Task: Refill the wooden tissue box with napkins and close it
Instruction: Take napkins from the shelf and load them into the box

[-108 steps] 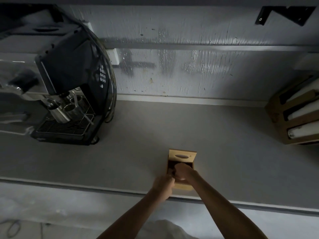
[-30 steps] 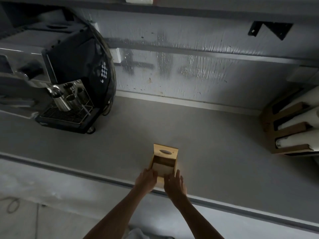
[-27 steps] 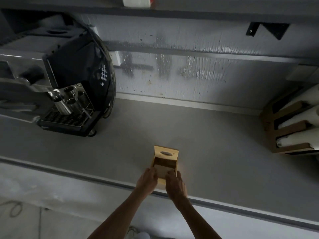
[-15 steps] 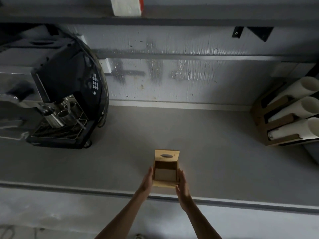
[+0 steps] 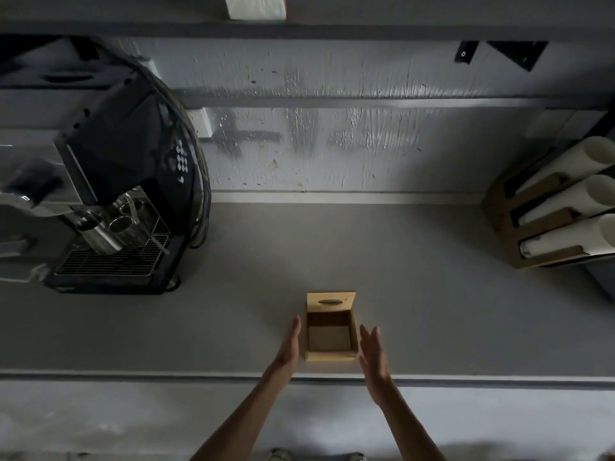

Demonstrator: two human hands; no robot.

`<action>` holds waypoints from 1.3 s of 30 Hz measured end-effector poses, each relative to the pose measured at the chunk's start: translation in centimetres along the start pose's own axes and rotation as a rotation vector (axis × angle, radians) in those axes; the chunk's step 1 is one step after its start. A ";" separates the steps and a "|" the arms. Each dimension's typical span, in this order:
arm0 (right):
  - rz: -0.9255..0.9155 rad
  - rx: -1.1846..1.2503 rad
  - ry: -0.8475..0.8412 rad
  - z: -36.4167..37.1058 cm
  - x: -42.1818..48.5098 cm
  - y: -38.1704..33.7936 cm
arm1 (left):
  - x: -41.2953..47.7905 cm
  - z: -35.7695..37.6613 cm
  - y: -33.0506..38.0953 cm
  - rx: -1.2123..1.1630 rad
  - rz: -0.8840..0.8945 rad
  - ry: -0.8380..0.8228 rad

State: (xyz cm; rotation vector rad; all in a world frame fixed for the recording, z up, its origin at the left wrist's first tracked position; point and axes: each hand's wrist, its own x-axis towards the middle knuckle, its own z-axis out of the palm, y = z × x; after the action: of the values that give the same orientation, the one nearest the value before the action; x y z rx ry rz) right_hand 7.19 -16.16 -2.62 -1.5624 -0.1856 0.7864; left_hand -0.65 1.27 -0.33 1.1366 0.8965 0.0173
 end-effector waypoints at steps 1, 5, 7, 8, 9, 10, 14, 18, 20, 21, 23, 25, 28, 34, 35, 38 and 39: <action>0.018 0.060 0.019 0.0 0.1 0.1 | 0.1 -0.4 0.3 -0.011 -0.030 0.008; 0.097 0.205 0.113 -0.2 0.6 -0.5 | 0.6 -1.9 1.5 -0.043 -0.073 0.020; 0.083 0.161 0.147 -0.2 0.5 -1.0 | 0.3 -2.4 2.3 0.066 -0.057 0.004; 0.064 0.120 0.166 -0.1 0.3 -1.6 | 0.1 -2.7 2.6 0.168 -0.043 -0.014; 0.030 0.067 0.176 -0.1 0.4 -2.0 | 0.0 -3.2 2.9 0.314 -0.017 -0.035; -0.020 -0.020 0.179 -0.2 0.4 -2.6 | -0.1 -3.8 3.2 0.484 0.030 -0.054; -0.344 -0.532 0.121 -0.6 0.9 -7.0 | -1.7 -5.6 7.6 1.004 0.297 -0.002; -0.614 -0.791 0.127 -0.2 1.1 -14.2 | -4.3 -6.8 14.9 1.061 0.518 0.087; -0.714 -0.894 0.138 0.8 0.8 -18.1 | -6.0 -7.3 18.4 1.117 0.637 0.159; -0.761 -0.942 0.134 1.3 0.6 -19.9 | -7.0 -7.4 20.1 1.136 0.697 0.190; -0.861 -1.006 0.118 2.7 0.3 -23.9 | -8.9 -7.5 23.8 1.154 0.808 0.231; -0.954 -1.014 0.123 4.2 0.1 -28.0 | -11.1 -7.5 27.6 1.161 0.897 0.261; -1.081 -0.987 0.186 6.1 -0.7 -33.7 | -13.7 -7.9 32.4 1.161 1.039 0.320; -1.211 -0.963 0.226 8.4 -1.6 -40.3 | -17.3 -9.6 38.6 1.105 1.219 0.434; -1.216 -0.957 0.225 8.6 -1.7 -40.8 | -17.7 -9.8 39.1 1.096 1.230 0.449; -1.226 -0.941 0.221 9.2 -1.8 -41.5 | -18.5 -10.8 39.9 1.068 1.252 0.475; -1.231 -0.936 0.215 9.4 -1.8 -41.6 | -18.6 -11.1 40.0 1.070 1.249 0.482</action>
State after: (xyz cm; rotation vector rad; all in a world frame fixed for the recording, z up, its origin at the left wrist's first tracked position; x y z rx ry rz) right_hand 14.03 -2.23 37.14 -1.9131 -1.3410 -0.5395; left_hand -3.26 20.05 41.02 2.6324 0.4162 0.9610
